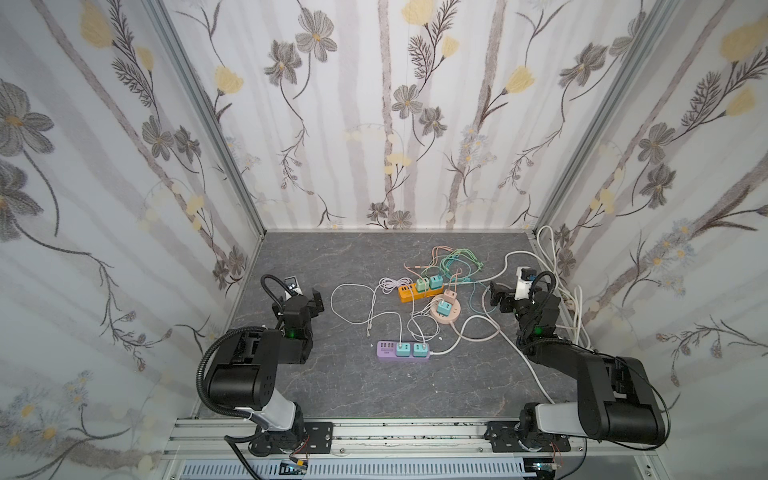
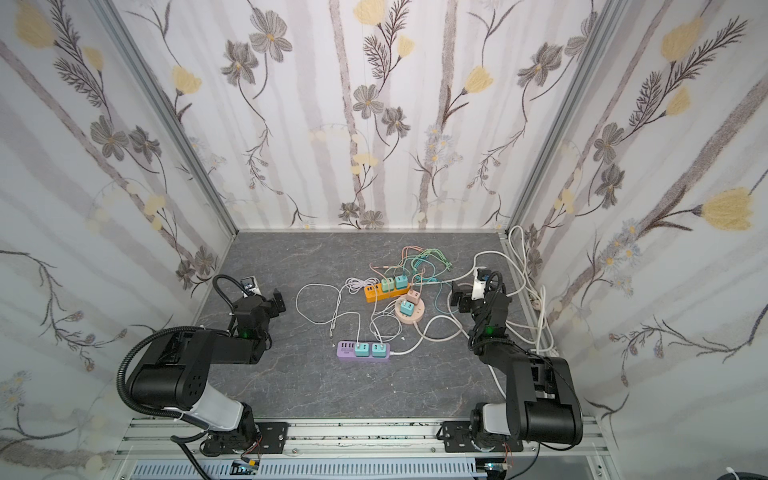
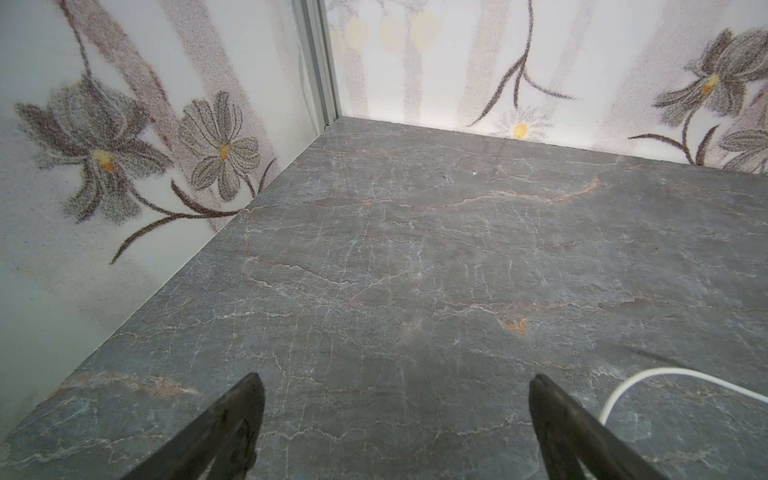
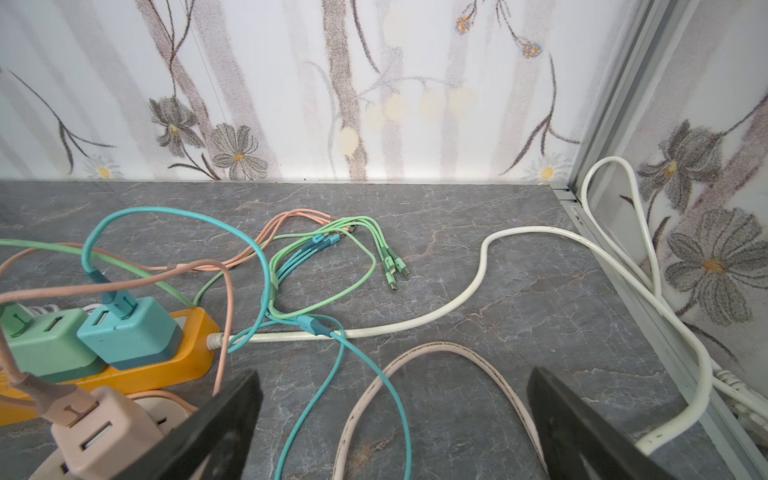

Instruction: Insert the plug

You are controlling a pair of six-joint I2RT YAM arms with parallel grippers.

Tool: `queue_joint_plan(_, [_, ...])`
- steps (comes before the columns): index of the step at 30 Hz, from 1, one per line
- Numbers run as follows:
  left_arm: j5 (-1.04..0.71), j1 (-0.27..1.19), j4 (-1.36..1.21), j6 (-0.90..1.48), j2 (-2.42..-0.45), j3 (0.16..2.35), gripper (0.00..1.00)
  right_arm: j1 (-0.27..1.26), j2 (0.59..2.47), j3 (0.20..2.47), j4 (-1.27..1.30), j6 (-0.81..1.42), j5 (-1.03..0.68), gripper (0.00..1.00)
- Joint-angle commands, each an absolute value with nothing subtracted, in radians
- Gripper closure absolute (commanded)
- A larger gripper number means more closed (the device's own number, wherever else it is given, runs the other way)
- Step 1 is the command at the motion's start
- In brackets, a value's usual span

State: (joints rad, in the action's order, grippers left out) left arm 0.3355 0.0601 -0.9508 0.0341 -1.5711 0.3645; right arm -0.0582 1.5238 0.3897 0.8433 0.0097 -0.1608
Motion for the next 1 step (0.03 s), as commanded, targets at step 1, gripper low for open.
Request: queue_joint_plan(1, [0.331, 0.060, -0.951, 0.049, -1.569, 0.370, 0.00, -0.055, 1.523, 0.392, 0.855, 0.015, -0.121, 0.01])
